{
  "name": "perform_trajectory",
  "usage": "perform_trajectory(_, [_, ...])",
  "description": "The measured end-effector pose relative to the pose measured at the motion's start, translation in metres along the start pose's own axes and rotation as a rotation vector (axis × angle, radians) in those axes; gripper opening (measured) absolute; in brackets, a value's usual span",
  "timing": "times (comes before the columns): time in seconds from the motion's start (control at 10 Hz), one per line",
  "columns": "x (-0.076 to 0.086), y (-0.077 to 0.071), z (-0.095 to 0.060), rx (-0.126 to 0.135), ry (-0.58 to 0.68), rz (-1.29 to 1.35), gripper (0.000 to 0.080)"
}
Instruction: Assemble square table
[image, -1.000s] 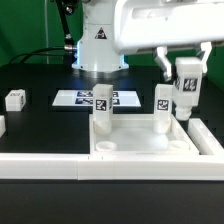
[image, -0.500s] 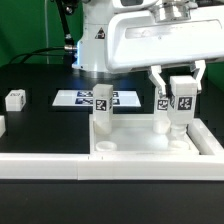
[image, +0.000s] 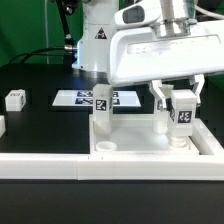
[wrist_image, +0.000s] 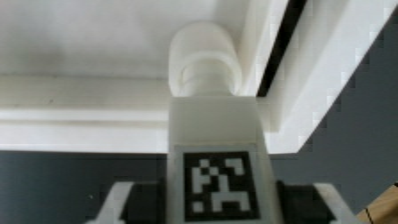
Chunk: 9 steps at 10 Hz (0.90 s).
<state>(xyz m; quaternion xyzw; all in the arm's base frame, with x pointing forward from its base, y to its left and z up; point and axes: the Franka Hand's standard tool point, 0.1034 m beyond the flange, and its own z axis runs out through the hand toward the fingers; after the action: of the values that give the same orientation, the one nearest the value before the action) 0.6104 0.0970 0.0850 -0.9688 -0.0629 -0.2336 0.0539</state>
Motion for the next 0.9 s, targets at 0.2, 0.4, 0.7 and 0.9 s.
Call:
perform_trajectory(0.2, [-0.003, -0.002, 0.003, 0.002, -0.005, -0.003, 0.0296])
perform_trajectory(0.4, [-0.005, -0.001, 0.007, -0.003, 0.009, -0.001, 0.0296])
perform_trajectory(0.7, [-0.007, -0.002, 0.013, -0.008, 0.040, 0.005, 0.0296])
perform_trajectory(0.9, [-0.007, -0.003, 0.014, -0.009, 0.047, 0.008, 0.0295])
